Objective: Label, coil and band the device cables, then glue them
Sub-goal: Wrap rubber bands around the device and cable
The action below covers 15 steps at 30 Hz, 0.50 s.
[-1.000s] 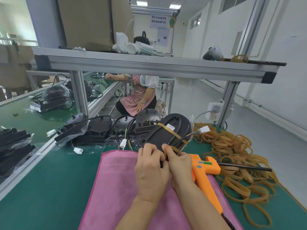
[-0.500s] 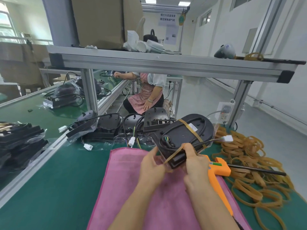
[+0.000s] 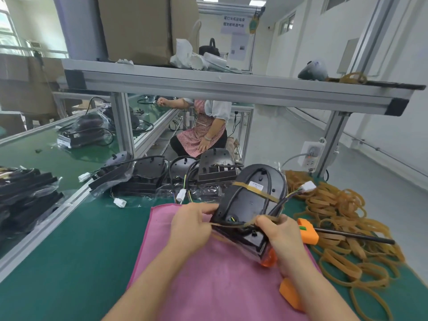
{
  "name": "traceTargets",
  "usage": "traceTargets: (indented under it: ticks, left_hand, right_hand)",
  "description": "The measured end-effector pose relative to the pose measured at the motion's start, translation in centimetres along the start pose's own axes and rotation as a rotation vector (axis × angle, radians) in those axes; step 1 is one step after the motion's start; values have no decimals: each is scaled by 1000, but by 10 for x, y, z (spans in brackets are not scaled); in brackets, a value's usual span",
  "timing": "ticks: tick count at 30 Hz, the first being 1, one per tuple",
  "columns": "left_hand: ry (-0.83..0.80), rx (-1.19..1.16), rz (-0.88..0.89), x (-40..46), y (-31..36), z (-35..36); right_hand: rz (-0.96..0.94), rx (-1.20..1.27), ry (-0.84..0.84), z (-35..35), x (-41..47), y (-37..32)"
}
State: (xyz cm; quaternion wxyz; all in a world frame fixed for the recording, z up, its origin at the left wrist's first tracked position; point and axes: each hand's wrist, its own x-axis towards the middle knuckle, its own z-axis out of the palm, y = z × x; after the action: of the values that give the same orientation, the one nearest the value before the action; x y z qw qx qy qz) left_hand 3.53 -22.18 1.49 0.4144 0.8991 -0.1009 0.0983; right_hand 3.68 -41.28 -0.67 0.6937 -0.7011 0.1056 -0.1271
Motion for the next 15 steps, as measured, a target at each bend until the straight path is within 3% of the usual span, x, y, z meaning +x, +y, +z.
traceTargets:
  ticks: [2,4,7,11,13,15]
  left_hand:
    - [-74,374,39,4,10,-4]
    - [-112,430,4,5,17,-4]
    - [-113,208,-48,11,11,-9]
    - [-263,-120,-44,10,8,-19]
    - [-234,20,10,6,8,-19]
    - [-24,344,184,-3,9,-15]
  right_hand:
    - [-4,-36,-27,-2,0,3]
    - [9,-102,-54,0,2,5]
    - [26,-137,-61,1,6,7]
    - [105,1,-64,0,7,15]
    - [152,45,-69,1,7,17]
    - [178,54,-67,2,8,15]
